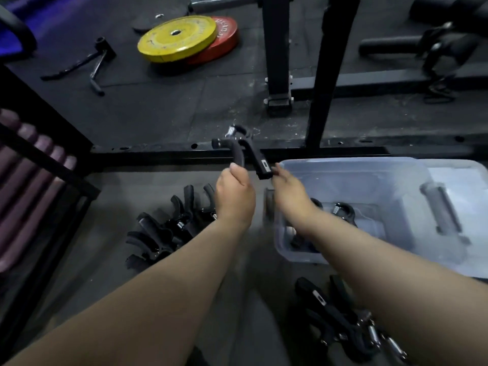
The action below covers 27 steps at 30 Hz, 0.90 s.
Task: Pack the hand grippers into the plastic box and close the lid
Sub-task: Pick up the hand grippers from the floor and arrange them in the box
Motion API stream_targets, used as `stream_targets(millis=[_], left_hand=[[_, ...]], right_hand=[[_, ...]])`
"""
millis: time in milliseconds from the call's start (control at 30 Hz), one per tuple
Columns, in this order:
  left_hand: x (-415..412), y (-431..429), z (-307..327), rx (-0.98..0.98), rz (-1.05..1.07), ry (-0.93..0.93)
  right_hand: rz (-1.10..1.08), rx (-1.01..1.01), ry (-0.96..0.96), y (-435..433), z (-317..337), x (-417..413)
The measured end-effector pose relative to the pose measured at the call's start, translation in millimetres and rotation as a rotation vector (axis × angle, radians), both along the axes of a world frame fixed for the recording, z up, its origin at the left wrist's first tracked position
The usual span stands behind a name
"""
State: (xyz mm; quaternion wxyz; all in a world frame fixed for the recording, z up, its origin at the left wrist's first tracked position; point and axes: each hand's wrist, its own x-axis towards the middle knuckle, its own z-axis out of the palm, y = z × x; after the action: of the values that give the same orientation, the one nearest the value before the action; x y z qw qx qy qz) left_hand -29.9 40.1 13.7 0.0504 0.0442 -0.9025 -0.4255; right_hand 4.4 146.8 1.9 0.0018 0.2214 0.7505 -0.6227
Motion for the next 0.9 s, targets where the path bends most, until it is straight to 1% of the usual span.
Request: stream_targets(millis=[67, 100, 133, 167, 200, 267, 300, 333, 400, 433, 500, 567, 667, 733, 833, 900], left_hand=[[13, 5, 12, -0.006, -0.108, 0.02], [19, 9, 16, -0.018, -0.148, 0.022], [25, 12, 19, -0.027, -0.19, 0.03], [30, 16, 22, -0.037, -0.248, 0.035], [37, 21, 21, -0.046, -0.332, 0.035], [51, 30, 18, -0.044, -0.49, 0.018], [57, 33, 17, -0.034, -0.535, 0.0], [62, 35, 15, -0.02, -0.553, 0.0], [67, 37, 10, -0.023, -0.561, 0.026], [65, 37, 6, -0.062, -0.554, 0.019], [59, 36, -2, -0.205, -0.5, -0.056], [57, 33, -7, -0.305, -0.46, -0.127], [59, 32, -13, -0.314, -0.472, -0.162], [58, 34, -17, -0.297, -0.461, -0.186], [57, 39, -20, -0.297, -0.454, -0.179], [53, 41, -22, -0.306, -0.454, -0.17]], right_hand=[[-0.16, -0.307, -0.08, 15, 25, 1], [-0.201, -0.425, -0.097, 23, 34, 2], [-0.212, -0.514, -0.089, 31, 41, 6], [-0.171, -0.542, -0.064, 40, 47, 11], [-0.085, -0.508, -0.045, 48, 51, 17], [0.107, -0.339, -0.059, 63, 58, 29], [0.144, -0.267, -0.079, 72, 60, 33], [0.134, -0.215, -0.104, 83, 60, 36], [0.093, -0.097, -0.169, 108, 56, 40], [0.101, -0.008, -0.232, 120, 52, 42], [0.13, 0.184, -0.394, 143, 40, 49], [0.128, 0.296, -0.533, 156, 26, 61], [0.087, 0.287, -0.634, 163, 1, 78], [0.048, 0.257, -0.65, 163, -20, 82], [-0.008, 0.297, -0.648, 159, -44, 75], [-0.029, 0.286, -0.642, 156, -52, 66]])
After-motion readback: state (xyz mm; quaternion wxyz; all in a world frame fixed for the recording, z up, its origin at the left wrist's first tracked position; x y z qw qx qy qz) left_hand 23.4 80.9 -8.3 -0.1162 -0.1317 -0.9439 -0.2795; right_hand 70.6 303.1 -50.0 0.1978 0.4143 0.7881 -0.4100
